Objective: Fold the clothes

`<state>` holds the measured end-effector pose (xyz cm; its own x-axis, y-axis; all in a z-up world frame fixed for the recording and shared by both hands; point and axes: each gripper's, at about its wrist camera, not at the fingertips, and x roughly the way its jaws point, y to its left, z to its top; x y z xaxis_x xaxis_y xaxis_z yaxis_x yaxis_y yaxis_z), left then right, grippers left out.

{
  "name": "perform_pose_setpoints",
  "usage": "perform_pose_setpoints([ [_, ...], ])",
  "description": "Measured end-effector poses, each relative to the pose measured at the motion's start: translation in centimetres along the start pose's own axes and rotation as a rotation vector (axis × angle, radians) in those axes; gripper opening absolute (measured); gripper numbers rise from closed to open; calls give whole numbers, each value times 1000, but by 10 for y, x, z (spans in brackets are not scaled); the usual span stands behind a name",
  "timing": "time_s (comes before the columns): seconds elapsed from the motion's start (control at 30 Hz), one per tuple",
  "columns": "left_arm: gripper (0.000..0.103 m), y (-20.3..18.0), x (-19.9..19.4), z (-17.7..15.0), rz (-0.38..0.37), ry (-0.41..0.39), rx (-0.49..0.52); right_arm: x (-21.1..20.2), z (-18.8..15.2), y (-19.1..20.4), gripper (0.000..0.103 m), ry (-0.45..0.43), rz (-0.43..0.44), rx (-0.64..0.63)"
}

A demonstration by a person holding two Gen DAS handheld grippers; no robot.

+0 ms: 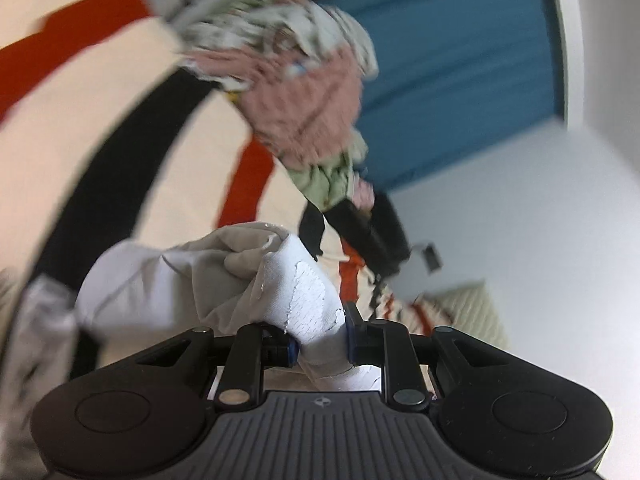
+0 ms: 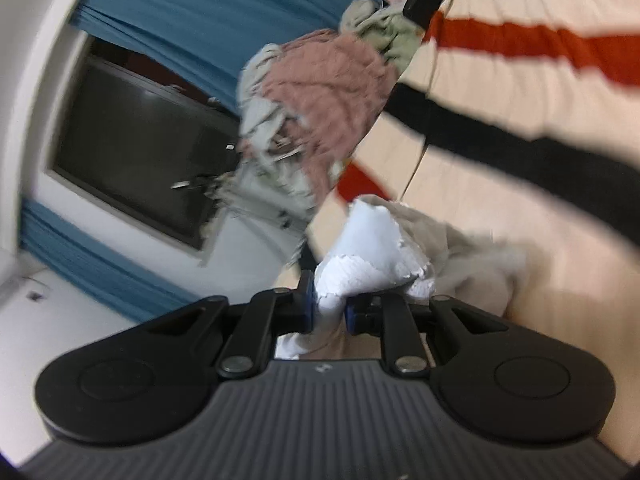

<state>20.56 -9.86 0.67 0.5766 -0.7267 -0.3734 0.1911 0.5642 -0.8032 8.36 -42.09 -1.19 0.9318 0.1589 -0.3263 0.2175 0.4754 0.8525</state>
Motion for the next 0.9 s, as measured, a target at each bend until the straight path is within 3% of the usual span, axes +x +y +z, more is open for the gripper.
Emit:
perform_pose_setpoints([
  [0.1, 20, -27, 64, 31, -17, 18, 48, 33, 64, -11, 18, 30, -31, 20],
  [0.23, 21, -74, 127, 57, -92, -42, 185, 64, 137, 0, 18, -53, 28, -112],
  [0.33, 21, -85, 161, 52, -121, -74, 248, 70, 162, 3, 19, -163, 84, -221],
  [0.43, 22, -63, 194, 26, -22, -34, 372, 85, 154, -23, 19, -181, 35, -278],
  [0.5, 22, -34, 215, 2, 77, 48, 440, 106, 142, -55, 19, -106, -63, -253],
  [0.6, 22, 11, 229, -35, 206, 184, 439, 133, 109, -112, 19, 43, -227, -156],
  [0.63, 24, 22, 228, -45, 225, 197, 444, 141, 96, -128, 20, 95, -278, -125],
  [0.67, 31, 25, 221, -52, 228, 179, 460, 144, 84, -137, 21, 132, -308, -104],
  [0.73, 34, 25, 204, -63, 237, 134, 499, 136, 68, -146, 24, 141, -304, -55],
  [0.9, 40, -1, 162, -65, 247, 121, 566, 101, 52, -116, 27, 213, -336, -160],
])
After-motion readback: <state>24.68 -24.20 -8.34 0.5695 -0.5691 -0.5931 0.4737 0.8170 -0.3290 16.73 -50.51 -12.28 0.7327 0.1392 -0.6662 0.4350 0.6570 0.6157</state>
